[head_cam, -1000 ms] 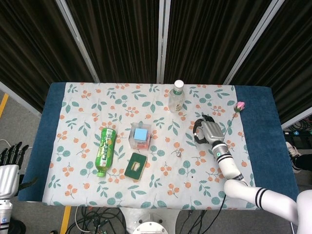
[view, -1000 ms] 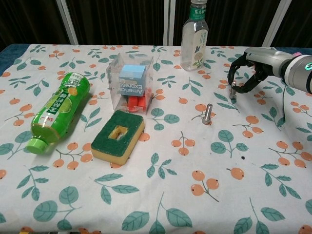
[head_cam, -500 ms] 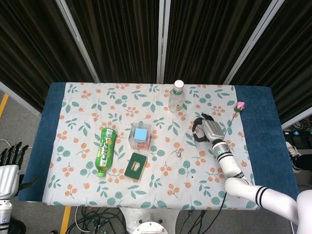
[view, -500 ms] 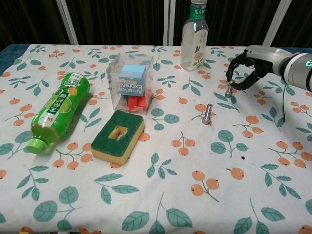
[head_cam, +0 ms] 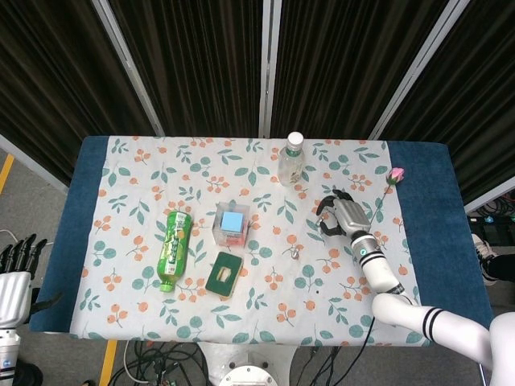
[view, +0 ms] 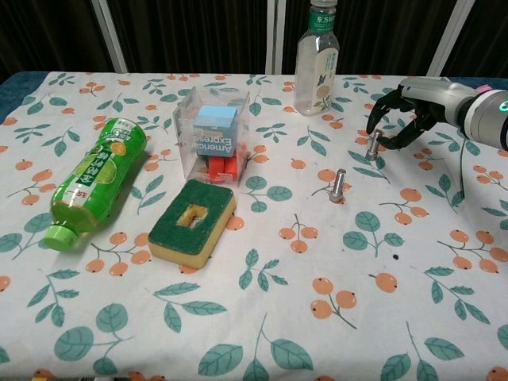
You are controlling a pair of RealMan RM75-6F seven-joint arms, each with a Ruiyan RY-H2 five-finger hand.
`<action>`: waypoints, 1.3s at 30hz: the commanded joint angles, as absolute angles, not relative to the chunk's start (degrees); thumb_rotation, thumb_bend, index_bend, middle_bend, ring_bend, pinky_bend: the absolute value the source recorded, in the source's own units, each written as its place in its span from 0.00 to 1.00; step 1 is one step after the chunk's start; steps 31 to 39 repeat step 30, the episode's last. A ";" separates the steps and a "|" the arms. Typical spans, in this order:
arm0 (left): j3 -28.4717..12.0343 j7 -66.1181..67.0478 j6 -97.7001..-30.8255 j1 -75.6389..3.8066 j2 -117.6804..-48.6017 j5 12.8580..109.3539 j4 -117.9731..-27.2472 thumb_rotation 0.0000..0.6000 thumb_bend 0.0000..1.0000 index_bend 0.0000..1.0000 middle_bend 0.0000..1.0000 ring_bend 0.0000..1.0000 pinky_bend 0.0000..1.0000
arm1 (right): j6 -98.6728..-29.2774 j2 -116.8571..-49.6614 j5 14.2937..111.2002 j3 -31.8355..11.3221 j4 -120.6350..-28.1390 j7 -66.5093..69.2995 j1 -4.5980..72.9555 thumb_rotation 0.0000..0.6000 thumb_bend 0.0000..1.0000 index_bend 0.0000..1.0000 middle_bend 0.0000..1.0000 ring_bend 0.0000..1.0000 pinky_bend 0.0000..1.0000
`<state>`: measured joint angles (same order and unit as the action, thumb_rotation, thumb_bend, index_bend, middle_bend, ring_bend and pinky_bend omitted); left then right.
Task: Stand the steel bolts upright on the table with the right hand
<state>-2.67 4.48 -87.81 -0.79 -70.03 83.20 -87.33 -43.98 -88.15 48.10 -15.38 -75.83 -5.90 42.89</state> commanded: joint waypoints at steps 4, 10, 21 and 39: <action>-2.73 4.49 -87.78 -0.87 -69.99 83.25 -87.33 1.00 0.06 0.10 0.00 0.00 0.00 | -46.19 -86.68 49.99 -15.26 -77.91 -5.29 41.90 1.00 0.33 0.32 0.23 0.00 0.00; -3.17 4.30 -87.88 -1.18 -70.15 83.28 -87.11 1.00 0.06 0.10 0.00 0.00 0.00 | -57.23 -81.11 59.42 -13.41 -84.86 -3.38 35.84 1.00 0.34 0.18 0.20 0.00 0.00; -3.82 4.11 -87.77 -2.01 -70.49 83.61 -87.58 1.00 0.06 0.10 0.00 0.00 0.00 | -79.16 -66.42 76.09 -4.51 -97.10 1.56 18.61 1.00 0.34 0.01 0.05 0.00 0.00; -4.12 5.98 -87.80 -2.51 -70.56 83.63 -88.71 1.00 0.06 0.10 0.00 0.00 0.00 | -86.46 -61.07 83.46 0.81 -101.07 5.58 10.35 1.00 0.35 0.00 0.03 0.00 0.00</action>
